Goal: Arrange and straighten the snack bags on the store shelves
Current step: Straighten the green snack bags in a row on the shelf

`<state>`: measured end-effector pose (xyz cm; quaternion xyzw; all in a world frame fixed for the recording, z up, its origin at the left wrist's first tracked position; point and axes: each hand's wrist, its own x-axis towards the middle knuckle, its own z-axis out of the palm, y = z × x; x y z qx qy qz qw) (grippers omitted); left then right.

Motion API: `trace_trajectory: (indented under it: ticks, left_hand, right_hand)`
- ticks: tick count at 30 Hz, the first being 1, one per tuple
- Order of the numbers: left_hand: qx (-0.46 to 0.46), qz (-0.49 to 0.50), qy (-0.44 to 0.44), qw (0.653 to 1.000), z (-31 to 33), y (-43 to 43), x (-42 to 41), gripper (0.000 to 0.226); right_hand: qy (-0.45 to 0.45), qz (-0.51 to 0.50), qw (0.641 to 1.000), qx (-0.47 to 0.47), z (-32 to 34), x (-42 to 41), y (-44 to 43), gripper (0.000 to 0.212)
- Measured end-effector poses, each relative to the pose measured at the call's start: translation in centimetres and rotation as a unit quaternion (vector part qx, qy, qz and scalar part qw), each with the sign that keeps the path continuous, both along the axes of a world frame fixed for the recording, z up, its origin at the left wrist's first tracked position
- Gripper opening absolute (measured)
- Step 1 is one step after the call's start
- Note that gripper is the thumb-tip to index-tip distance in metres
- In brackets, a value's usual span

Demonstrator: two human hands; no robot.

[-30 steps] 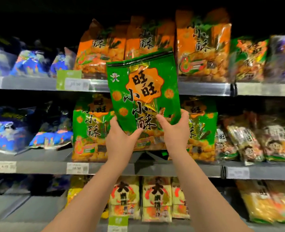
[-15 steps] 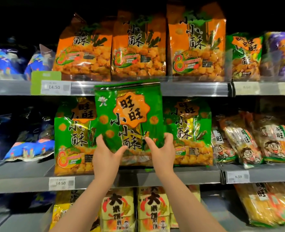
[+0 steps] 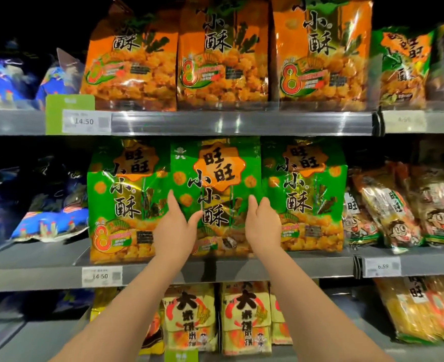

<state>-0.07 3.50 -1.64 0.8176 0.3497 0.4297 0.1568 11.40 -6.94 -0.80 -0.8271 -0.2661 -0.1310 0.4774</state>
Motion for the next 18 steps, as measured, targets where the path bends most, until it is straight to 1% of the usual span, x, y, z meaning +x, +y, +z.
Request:
trace_trajectory:
  ticks: [2,3,5,7,9,11,12,15,18]
  left_hand:
    - [0.002,0.003,0.005,1.000,0.7,0.5,0.5,0.088]
    - [-0.002,0.002,0.005,1.000,1.0,0.6,0.7,0.090]
    - [-0.024,-0.016,-0.012,1.000,1.2,0.6,1.0,0.094]
    - [-0.044,-0.042,-0.057,0.997,0.8,0.4,1.0,0.094]
    - [-0.029,-0.051,-0.089,0.994,-0.4,-0.1,0.6,0.086]
    - [0.018,-0.043,-0.088,0.995,-1.7,-0.4,0.3,0.075]
    - [0.033,-0.039,-0.083,0.995,-2.3,-0.4,0.2,0.072]
    - [0.041,-0.044,-0.070,0.996,-3.7,-0.6,-0.3,0.064]
    - [0.046,-0.059,-0.091,0.993,-4.7,-1.5,-1.0,0.056]
  right_hand:
    - [-0.017,-0.024,0.999,-0.035,0.6,0.4,0.3,0.047]
    - [-0.018,-0.030,0.999,-0.038,0.8,0.5,0.4,0.047]
    - [-0.003,-0.029,1.000,-0.007,1.0,0.4,0.3,0.045]
    - [0.016,-0.013,0.998,0.052,0.7,0.2,-0.2,0.042]
    - [0.016,0.004,0.995,0.103,0.1,0.0,-0.5,0.040]
    - [0.008,0.011,0.991,0.130,-0.5,-0.1,-0.6,0.041]
    - [0.001,0.014,0.991,0.135,-0.7,-0.2,-0.7,0.042]
    - [-0.033,0.008,0.991,0.129,-1.9,-0.6,-0.9,0.045]
    - [-0.051,0.005,0.991,0.121,-3.5,-1.3,-1.2,0.040]
